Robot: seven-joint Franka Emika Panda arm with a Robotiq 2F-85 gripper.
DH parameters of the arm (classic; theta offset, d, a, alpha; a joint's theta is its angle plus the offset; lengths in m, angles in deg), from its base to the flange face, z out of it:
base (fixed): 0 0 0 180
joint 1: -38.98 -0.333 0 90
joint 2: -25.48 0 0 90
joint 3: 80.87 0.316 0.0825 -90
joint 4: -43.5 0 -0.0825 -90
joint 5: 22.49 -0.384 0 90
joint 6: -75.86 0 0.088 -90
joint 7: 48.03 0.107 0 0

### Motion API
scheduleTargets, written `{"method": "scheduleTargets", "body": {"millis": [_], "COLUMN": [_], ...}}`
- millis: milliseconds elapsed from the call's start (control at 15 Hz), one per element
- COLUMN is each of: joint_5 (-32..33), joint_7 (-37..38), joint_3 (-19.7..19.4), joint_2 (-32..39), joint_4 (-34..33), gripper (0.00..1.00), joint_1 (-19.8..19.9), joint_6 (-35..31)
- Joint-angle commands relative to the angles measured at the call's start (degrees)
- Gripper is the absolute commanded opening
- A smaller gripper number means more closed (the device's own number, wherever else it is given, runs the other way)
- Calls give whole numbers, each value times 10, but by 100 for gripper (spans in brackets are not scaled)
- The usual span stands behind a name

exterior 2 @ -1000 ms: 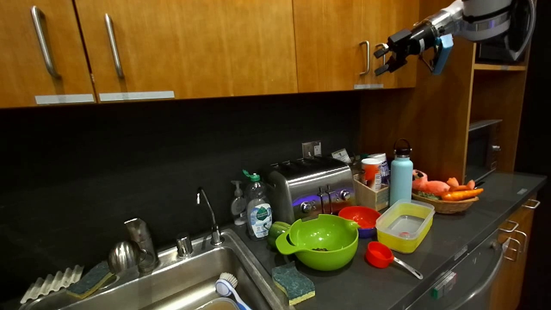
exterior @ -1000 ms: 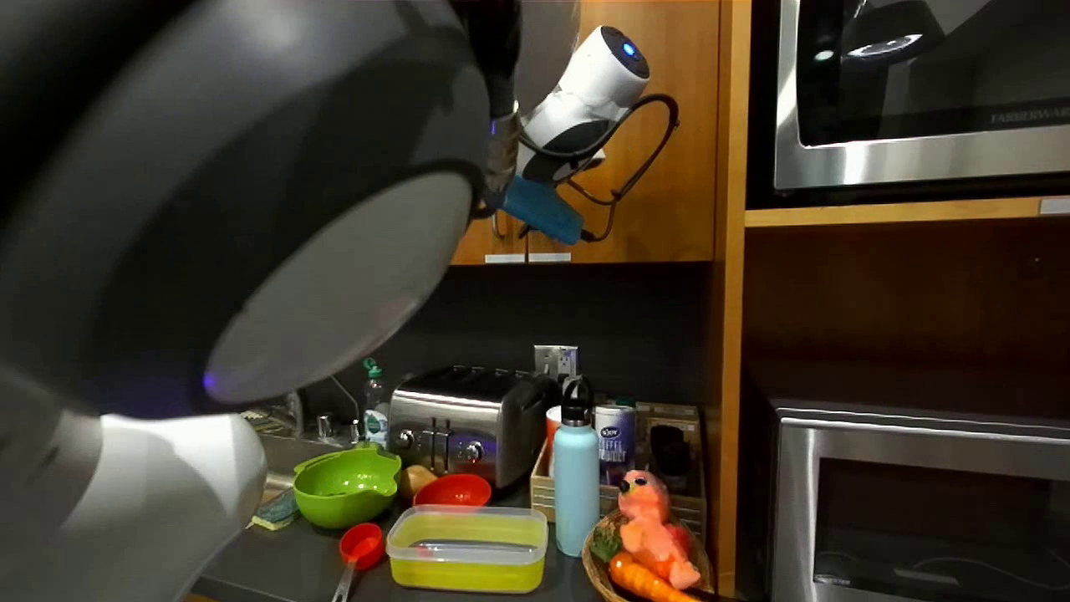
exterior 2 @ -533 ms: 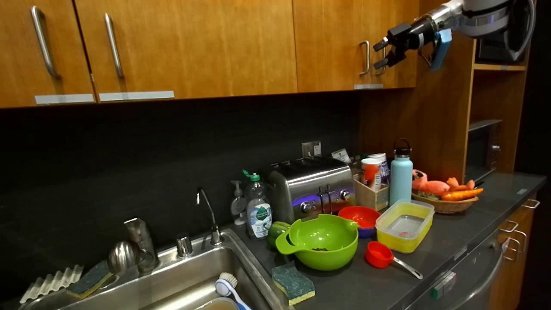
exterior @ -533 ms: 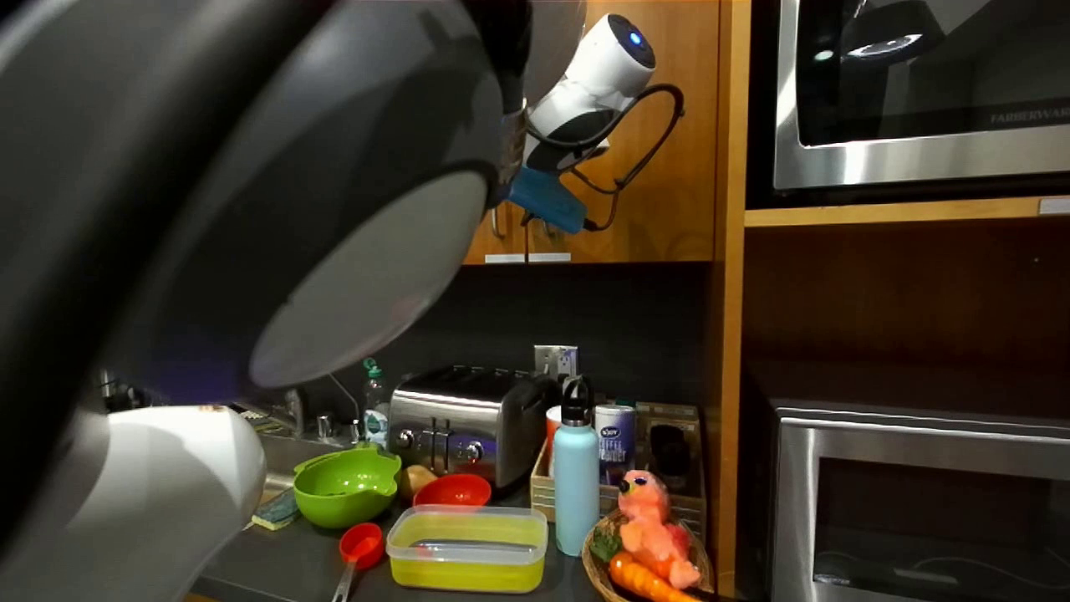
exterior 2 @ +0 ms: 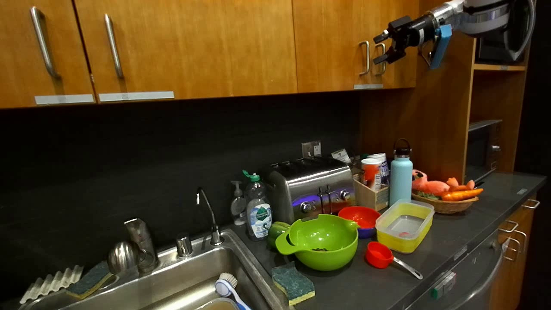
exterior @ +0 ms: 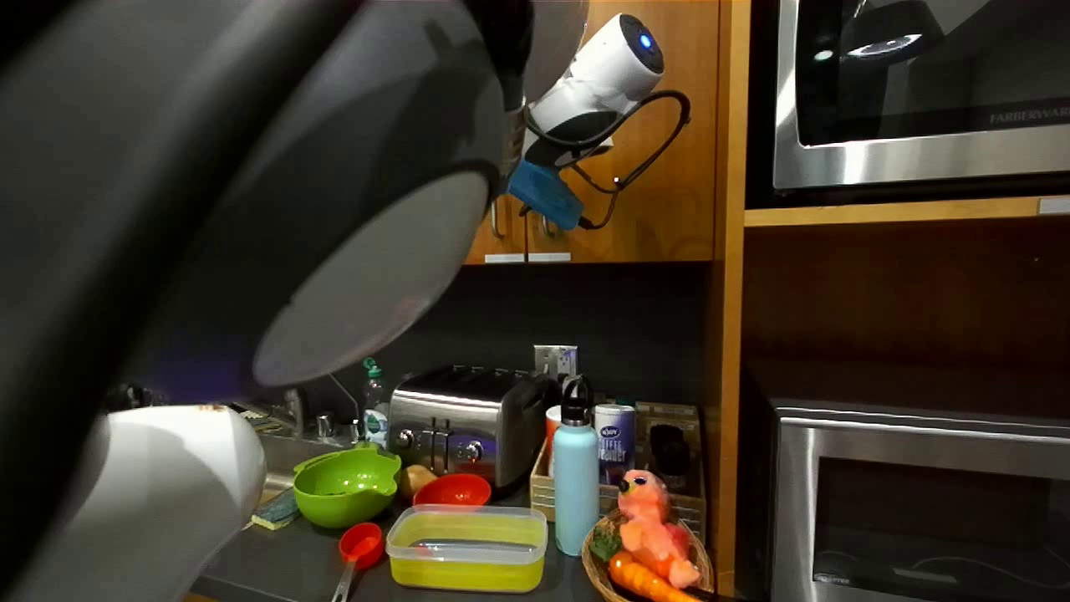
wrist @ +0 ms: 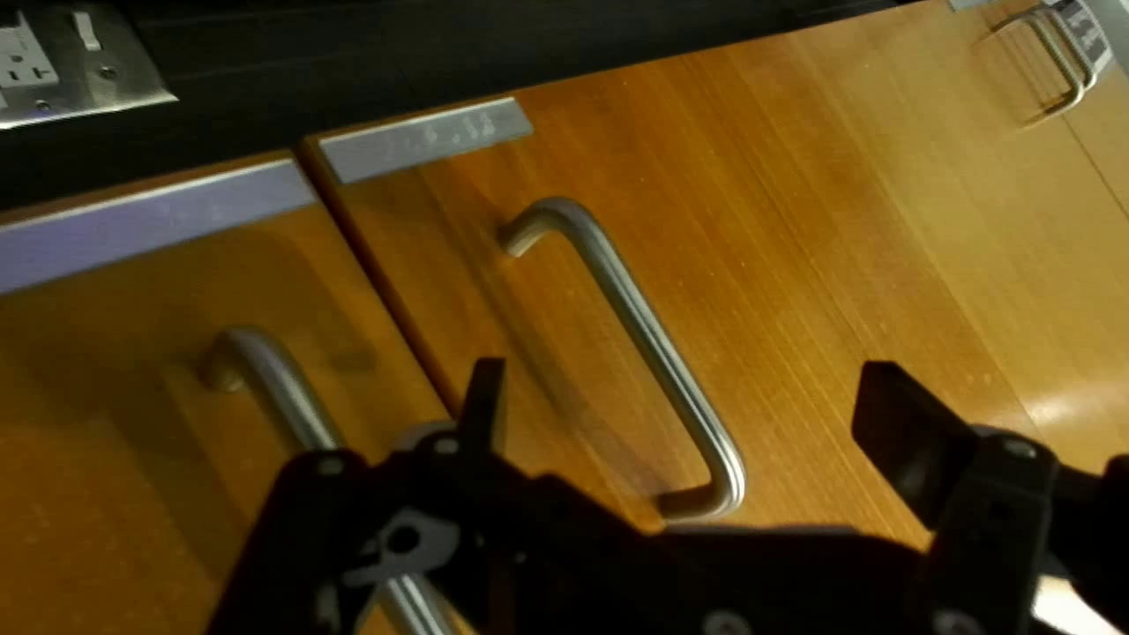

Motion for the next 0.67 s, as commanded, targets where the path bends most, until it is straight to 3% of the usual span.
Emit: {"method": "scheduleTargets", "body": {"millis": [0, 600], "joint_5": [-29, -68], "joint_7": [-11, -4], "joint_3": [3, 19], "joint_2": [7, -14], "joint_4": [-14, 38], "gripper": [100, 100], "joint_1": [-26, -13], "joint_6": [-24, -79]}}
